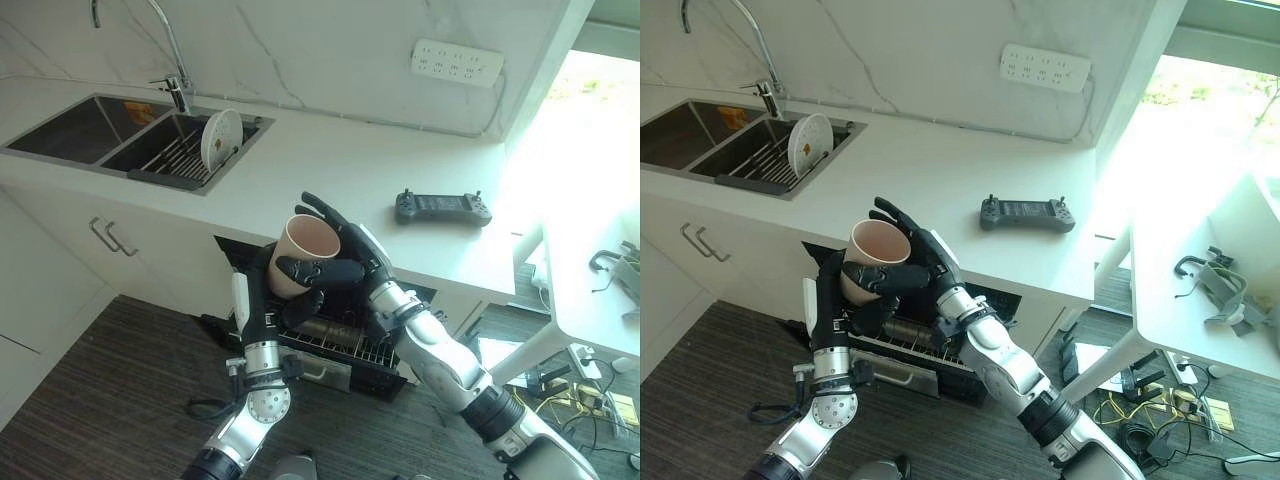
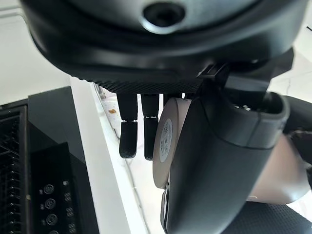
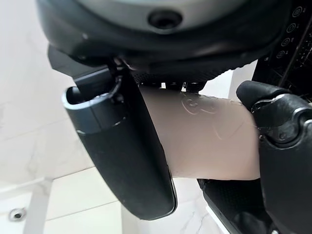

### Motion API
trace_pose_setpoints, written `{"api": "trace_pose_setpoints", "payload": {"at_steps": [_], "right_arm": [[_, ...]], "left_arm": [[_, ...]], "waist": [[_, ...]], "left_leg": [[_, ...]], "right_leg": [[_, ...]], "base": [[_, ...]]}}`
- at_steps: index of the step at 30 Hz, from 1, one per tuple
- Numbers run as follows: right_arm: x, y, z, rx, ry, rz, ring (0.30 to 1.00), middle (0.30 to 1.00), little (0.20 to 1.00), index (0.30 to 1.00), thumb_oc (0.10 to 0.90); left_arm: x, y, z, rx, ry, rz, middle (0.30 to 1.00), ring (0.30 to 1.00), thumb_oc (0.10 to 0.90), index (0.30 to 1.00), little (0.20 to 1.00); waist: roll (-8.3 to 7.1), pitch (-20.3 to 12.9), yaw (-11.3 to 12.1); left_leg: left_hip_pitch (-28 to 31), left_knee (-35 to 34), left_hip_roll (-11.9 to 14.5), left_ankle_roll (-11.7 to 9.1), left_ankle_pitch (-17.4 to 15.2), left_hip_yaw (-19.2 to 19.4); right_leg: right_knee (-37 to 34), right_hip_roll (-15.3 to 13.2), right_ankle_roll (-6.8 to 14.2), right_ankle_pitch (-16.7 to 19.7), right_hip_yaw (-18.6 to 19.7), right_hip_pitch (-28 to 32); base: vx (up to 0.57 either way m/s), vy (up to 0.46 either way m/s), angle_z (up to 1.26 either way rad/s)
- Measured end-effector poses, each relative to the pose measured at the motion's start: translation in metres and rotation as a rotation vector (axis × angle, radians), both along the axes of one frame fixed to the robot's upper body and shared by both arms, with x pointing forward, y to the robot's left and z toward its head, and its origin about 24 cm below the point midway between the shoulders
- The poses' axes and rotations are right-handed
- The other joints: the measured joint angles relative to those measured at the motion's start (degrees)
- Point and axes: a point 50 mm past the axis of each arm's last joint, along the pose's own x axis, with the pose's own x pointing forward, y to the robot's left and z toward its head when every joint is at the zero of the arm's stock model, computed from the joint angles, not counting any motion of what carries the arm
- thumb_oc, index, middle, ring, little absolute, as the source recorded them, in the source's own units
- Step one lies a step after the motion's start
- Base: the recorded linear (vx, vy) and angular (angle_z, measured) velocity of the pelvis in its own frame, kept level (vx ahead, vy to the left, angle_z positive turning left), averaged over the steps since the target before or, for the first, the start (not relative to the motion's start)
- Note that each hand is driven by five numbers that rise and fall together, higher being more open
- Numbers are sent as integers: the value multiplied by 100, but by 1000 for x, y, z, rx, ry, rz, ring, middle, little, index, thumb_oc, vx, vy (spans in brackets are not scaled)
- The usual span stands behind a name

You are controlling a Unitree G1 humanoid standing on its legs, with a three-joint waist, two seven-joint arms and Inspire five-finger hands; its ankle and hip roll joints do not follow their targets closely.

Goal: Place the dishes in the dishwasher.

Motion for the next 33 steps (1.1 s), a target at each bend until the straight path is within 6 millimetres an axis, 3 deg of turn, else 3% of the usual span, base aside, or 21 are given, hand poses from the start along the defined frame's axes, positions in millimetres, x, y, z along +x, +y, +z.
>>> {"api": "trace_pose_setpoints", "payload": {"at_steps": [6,7,8,13,30,31,32,33], "right_arm": [[0,1,-2,-26,-8,-12,900,900,900,900,800],[0,1,-2,-37,-16,-16,578,578,578,578,585],[0,1,-2,-37,-16,-16,300,300,300,300,400],[4,-1,-4,-128,-68,-45,300,300,300,300,400],[6,-3,-4,-140,-75,-65,300,300,300,300,400],[6,-3,-4,-139,-74,-72,300,300,300,300,400],[6,-3,-4,-139,-71,-81,300,300,300,300,400],[6,-4,-3,-137,-70,-91,300,300,300,300,400]], "left_arm": [[0,1,-1,4,6,1,300,300,400,300,300],[0,1,-1,4,6,1,300,300,400,300,300],[0,1,-1,4,7,1,300,300,400,300,300],[0,2,-3,11,17,6,300,300,400,300,300],[0,2,-3,20,21,-6,300,300,400,300,300],[0,2,-3,18,24,-9,396,396,464,396,396],[1,2,-3,15,30,-20,900,900,800,900,900],[2,1,-2,12,35,-30,900,900,800,900,900]], "waist": [[-29,17,8],[-33,19,8],[-33,20,8],[-43,25,9],[-122,135,22],[-118,137,22],[-106,148,26],[-95,162,26]], "left_leg": [[-55,41,-4,4,-3,-19],[-54,43,-3,4,-3,-22],[-55,44,-3,4,-3,-23],[-59,53,-4,4,-2,-33],[-76,51,-17,4,-2,-129],[-76,50,-16,4,-2,-133],[-75,51,-17,4,-2,-140],[-75,51,-19,4,-3,-141]], "right_leg": [[-9,-6,1,1,-18,-3],[-7,-4,0,1,-19,-2],[-7,-4,0,1,-19,-1],[-1,-5,0,0,-28,5],[-42,-2,0,0,-127,68],[-45,0,0,0,-137,75],[-52,-2,0,0,-150,86],[-61,-5,0,0,-152,86]], "base": [[-5,-2,3],[0,0,0],[0,0,0],[0,0,0],[2,0,2],[0,11,5],[4,15,4],[5,18,3]]}}
